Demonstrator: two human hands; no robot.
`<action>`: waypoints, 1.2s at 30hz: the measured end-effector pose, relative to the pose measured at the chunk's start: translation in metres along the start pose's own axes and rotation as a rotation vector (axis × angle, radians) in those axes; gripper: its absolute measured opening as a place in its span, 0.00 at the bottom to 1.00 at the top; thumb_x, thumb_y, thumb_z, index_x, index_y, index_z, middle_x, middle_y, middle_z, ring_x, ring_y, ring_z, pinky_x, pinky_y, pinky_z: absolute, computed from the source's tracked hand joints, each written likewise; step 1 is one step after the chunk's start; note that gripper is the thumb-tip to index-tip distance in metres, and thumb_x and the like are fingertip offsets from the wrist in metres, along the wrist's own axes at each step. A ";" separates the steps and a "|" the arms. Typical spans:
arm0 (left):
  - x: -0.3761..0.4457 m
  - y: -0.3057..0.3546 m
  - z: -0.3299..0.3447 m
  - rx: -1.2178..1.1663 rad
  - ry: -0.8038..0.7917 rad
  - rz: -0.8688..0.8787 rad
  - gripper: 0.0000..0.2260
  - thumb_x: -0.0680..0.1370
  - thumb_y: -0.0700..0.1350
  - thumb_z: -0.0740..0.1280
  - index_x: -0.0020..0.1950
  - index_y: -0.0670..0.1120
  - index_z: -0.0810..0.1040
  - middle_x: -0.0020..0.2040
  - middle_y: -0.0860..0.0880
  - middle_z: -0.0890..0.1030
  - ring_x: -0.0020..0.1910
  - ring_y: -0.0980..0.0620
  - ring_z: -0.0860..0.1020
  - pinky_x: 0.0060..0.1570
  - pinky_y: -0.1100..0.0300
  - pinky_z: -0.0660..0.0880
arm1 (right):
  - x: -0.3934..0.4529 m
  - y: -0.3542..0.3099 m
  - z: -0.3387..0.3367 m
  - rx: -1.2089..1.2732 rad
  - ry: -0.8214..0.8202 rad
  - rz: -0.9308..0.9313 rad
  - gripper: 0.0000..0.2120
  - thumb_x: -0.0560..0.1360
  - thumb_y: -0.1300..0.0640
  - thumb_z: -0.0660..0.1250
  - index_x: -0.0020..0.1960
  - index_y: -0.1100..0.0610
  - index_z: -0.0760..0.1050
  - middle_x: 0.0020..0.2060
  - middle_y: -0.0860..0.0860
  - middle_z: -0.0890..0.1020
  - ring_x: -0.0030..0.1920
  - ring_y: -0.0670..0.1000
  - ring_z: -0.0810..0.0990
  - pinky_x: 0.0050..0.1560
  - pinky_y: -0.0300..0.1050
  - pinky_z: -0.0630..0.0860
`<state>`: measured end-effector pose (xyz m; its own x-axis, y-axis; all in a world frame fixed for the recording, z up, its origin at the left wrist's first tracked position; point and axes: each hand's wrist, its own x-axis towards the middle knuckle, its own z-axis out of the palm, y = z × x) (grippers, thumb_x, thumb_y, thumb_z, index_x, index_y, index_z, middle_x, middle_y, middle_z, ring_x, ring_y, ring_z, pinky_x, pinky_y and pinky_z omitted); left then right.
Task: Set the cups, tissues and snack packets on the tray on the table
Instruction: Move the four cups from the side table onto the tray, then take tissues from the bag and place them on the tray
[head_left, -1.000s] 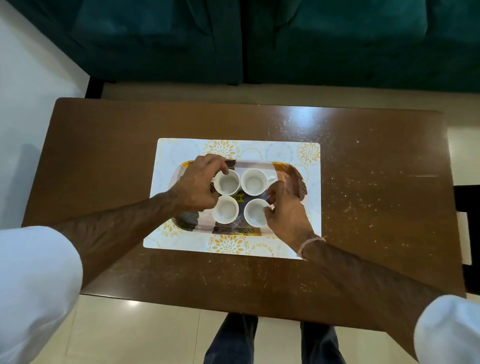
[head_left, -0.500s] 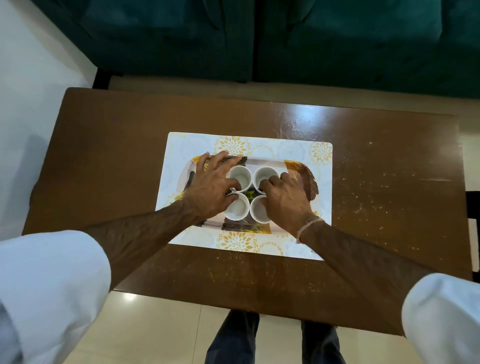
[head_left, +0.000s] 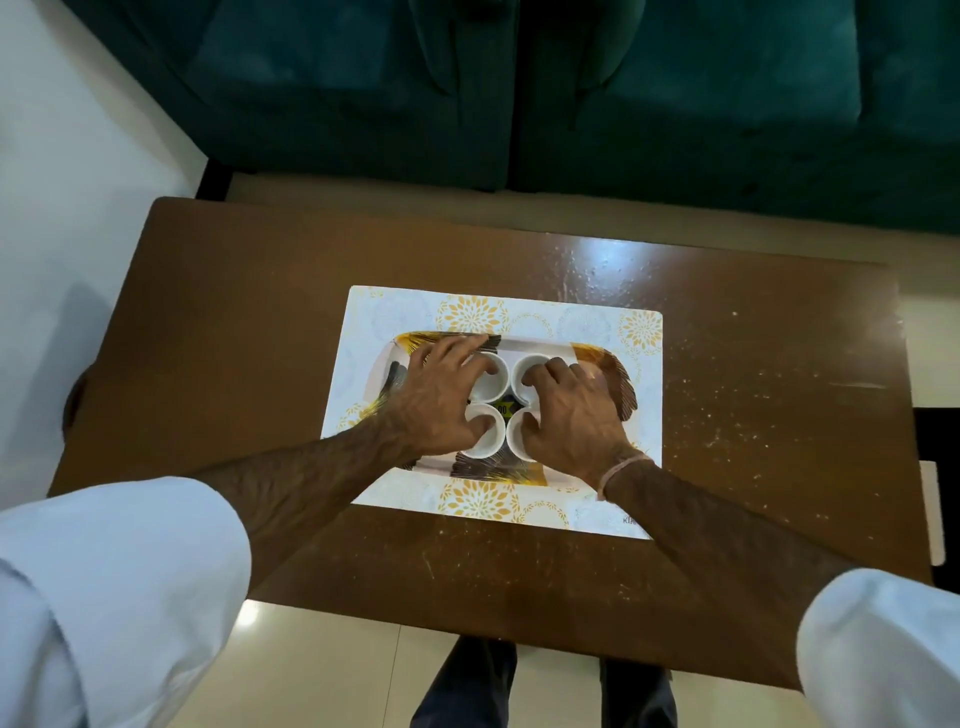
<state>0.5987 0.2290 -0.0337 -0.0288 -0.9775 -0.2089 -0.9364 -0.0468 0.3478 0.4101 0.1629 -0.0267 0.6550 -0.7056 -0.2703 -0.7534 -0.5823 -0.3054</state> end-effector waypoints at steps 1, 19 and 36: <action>0.000 0.001 -0.004 -0.019 -0.004 -0.010 0.31 0.67 0.58 0.71 0.68 0.50 0.71 0.77 0.47 0.65 0.75 0.45 0.61 0.71 0.43 0.58 | 0.001 -0.001 -0.004 0.011 -0.009 0.006 0.24 0.71 0.44 0.63 0.63 0.56 0.71 0.58 0.55 0.77 0.55 0.59 0.76 0.56 0.58 0.73; 0.052 0.067 -0.139 -0.041 0.024 -0.155 0.39 0.75 0.58 0.68 0.80 0.51 0.52 0.81 0.46 0.56 0.78 0.41 0.56 0.73 0.40 0.56 | 0.013 0.012 -0.161 0.095 0.113 0.050 0.34 0.78 0.40 0.59 0.78 0.52 0.52 0.79 0.53 0.54 0.74 0.61 0.63 0.69 0.60 0.68; 0.124 0.287 -0.403 0.050 0.484 0.135 0.40 0.75 0.54 0.70 0.81 0.49 0.52 0.81 0.43 0.55 0.77 0.42 0.57 0.73 0.41 0.61 | -0.066 0.070 -0.474 0.022 0.615 0.120 0.33 0.78 0.42 0.61 0.78 0.53 0.54 0.79 0.53 0.54 0.71 0.61 0.67 0.63 0.64 0.72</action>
<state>0.4677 0.0117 0.4089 0.0030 -0.9580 0.2866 -0.9515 0.0854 0.2955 0.2861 -0.0225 0.4028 0.4075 -0.8727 0.2688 -0.8143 -0.4805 -0.3256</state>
